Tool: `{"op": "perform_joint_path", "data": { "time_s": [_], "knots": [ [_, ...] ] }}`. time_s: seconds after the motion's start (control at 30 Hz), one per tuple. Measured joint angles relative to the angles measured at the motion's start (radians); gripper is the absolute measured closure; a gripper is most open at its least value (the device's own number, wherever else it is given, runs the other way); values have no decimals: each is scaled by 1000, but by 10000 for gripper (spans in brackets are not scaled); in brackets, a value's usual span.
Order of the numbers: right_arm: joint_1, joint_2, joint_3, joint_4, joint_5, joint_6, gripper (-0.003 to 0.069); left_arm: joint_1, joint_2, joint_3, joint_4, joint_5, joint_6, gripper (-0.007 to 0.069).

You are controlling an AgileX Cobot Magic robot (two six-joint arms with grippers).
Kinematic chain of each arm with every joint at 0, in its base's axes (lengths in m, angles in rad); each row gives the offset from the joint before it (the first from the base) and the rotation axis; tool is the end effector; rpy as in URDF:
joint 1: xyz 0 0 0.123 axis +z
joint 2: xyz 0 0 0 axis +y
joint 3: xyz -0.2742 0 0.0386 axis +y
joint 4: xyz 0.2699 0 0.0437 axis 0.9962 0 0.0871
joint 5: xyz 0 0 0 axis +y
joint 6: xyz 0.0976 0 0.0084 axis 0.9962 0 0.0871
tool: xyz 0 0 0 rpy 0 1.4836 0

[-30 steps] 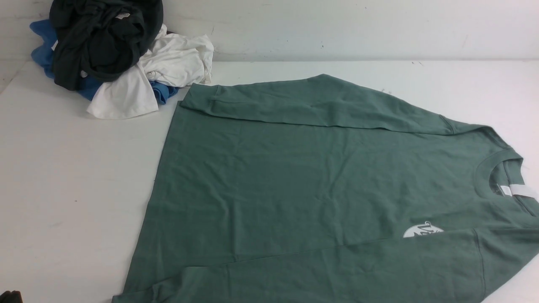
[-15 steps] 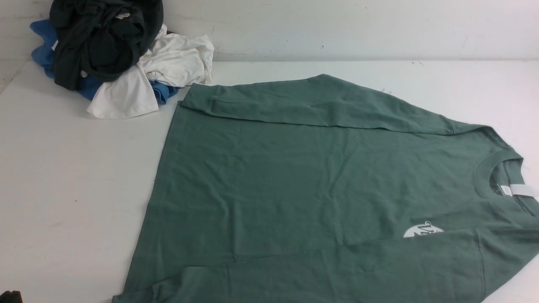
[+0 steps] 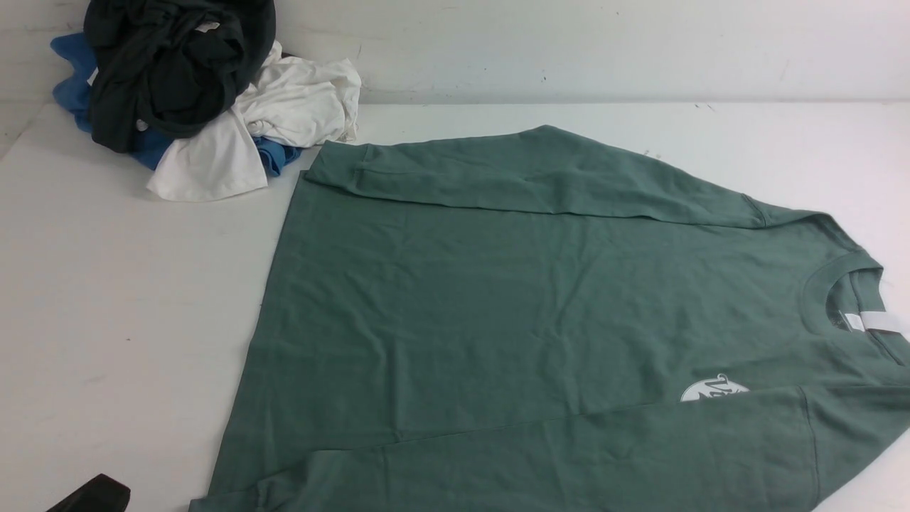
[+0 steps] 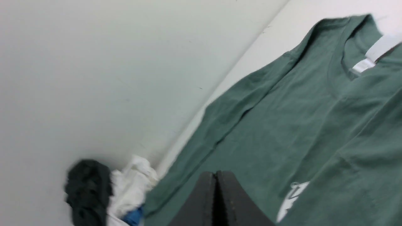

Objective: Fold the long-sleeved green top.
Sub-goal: Use the left arm to clamp the cuff closest to it

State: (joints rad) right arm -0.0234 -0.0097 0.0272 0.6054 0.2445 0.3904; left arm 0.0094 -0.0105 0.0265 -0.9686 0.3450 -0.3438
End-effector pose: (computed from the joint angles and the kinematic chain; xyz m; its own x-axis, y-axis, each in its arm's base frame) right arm 0.0925 0.0114 0.1850 -0.1677 0.8277 -0.5355 0.0470 0.5493 0.8343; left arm 0.0895 -0.0266 0.1859 -0.2930 -0.9239 -0.2462 -0.0483 0.2715 -0.9612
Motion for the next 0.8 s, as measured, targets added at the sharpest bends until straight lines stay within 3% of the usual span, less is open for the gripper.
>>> {"op": "perform_joint_path", "data": {
  "time_s": [0.1,0.3,0.37,0.43,0.47,0.53,0.63,0.67,0.8],
  "knots": [
    [0,0,0,72,-6,-28,673,0,0,0,-55,-7,56,632],
    [0,0,0,76,8,-100,673,0,0,0,-90,-7,143,632],
    [0,0,0,76,31,-132,673,0,0,-13,-87,7,218,632],
    [0,0,-1,76,79,-186,673,0,0,-108,-48,61,429,632],
    [0,0,-16,73,106,-225,673,0,0,-177,-12,87,523,632],
    [0,0,-55,60,117,-278,673,0,13,-250,37,133,603,632],
    [0,31,-133,18,108,-357,673,0,85,-365,154,229,621,632],
    [0,95,-210,-49,106,-425,673,0,196,-459,283,326,598,632],
    [1,350,-451,-236,213,-591,673,0,462,-646,562,600,563,632]
  ]
}}
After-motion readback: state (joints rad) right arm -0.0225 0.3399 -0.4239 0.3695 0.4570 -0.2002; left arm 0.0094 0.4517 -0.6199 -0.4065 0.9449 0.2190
